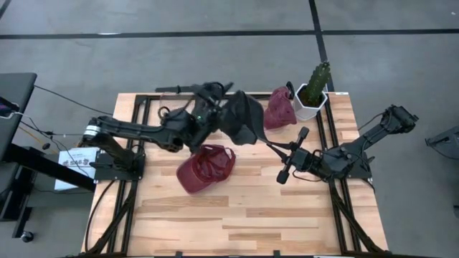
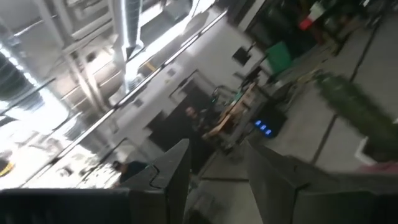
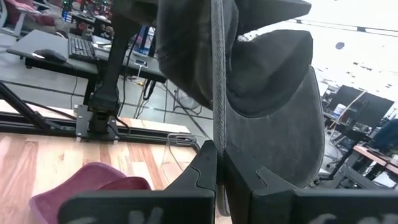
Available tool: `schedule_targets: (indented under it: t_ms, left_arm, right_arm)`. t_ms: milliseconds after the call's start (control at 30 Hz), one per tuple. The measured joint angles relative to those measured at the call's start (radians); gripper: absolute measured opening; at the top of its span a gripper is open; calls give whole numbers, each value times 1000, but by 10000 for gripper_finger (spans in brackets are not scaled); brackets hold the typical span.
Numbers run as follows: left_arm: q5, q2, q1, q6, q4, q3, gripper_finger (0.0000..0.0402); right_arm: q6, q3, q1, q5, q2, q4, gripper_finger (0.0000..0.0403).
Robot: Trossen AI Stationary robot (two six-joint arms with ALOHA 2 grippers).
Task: Pick & Place hat
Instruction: Put the black cap into the left transparent bin
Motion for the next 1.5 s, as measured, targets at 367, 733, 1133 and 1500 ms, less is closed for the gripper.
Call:
schedule_targets:
  t_ms: [367,733,1133,1500]
  left_arm:
    - [118,-15,-83,-66,-11,0,149]
    - [54,-115,-41,63,-29,0,149]
    - [113,-200,52,59,-26,0,149]
    - [14,-288,-79,-104,-601,1,149]
  right_arm:
    - [-1,0,-32,48,0,-9,1]
    - [2,0,7,55,0,-8,1]
    - [-13,0,5,80,0,3,1]
    - [-36,0,5,133,-14,29,1]
